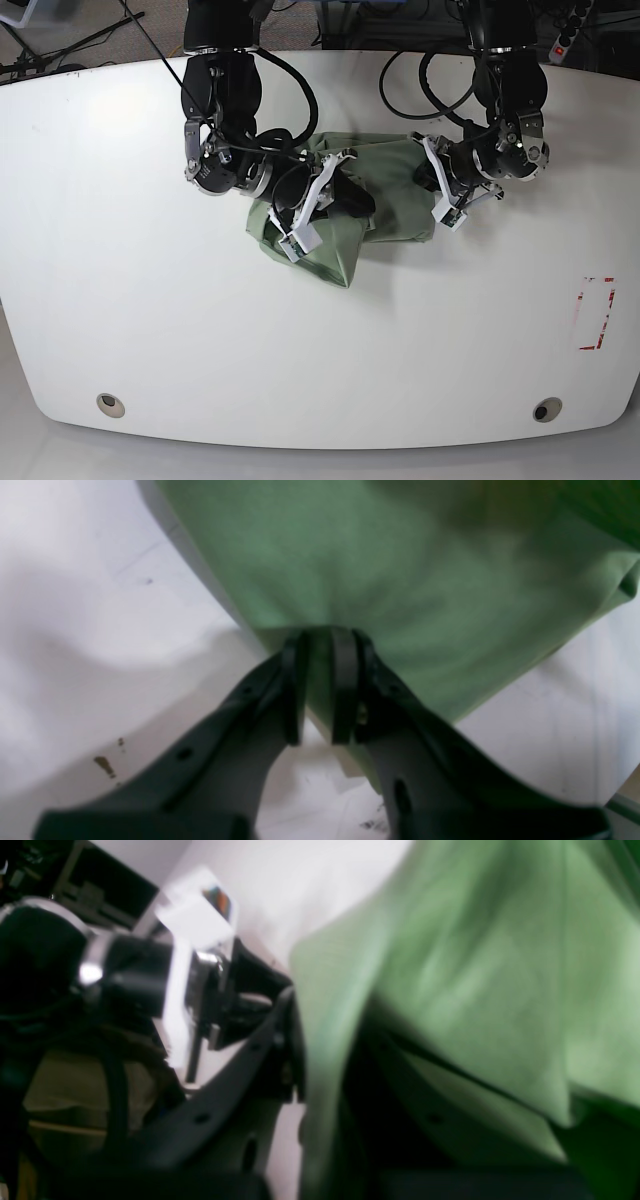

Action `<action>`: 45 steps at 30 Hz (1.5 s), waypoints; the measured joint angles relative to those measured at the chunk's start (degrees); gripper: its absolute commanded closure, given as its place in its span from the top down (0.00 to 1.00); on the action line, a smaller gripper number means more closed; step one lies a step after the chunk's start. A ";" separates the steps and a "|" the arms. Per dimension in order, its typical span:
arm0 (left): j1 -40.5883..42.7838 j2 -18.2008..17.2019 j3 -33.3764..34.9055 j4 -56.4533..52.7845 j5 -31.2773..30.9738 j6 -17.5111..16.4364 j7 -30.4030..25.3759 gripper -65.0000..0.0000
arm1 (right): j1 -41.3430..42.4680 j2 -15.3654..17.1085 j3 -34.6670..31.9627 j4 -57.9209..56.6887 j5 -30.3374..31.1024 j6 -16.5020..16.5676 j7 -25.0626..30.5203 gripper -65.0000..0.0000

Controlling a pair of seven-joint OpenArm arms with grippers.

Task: Fold the T-shirt properly
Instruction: 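Lift the shirt end with the right gripper and fold it toward the left gripper, then press the folded bundle with the right gripper and withdraw the left gripper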

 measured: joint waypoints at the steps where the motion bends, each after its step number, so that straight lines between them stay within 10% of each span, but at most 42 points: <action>1: 0.02 0.02 0.00 -0.02 0.00 0.00 0.00 0.10 | 0.31 0.00 0.00 -0.81 0.31 -0.02 -0.02 0.02; 27: 0.02 0.68 -1.86 0.09 -0.48 -0.02 0.13 0.10 | 2.67 -0.59 -10.38 -9.77 0.07 -0.22 5.90 0.03; 31: 0.66 1.86 -8.13 1.88 -1.62 -0.17 1.86 0.10 | 2.62 -0.44 -10.38 -9.73 0.09 -0.22 5.88 0.30; 37: 1.25 1.51 -10.78 3.54 -5.70 0.11 3.65 0.11 | 2.60 -0.48 -10.49 -9.73 0.39 -0.17 5.75 0.99; 45: 4.66 1.55 -11.30 8.59 -7.32 0.20 3.72 0.11 | 2.36 -0.92 -16.02 -8.98 0.37 -0.07 5.57 0.87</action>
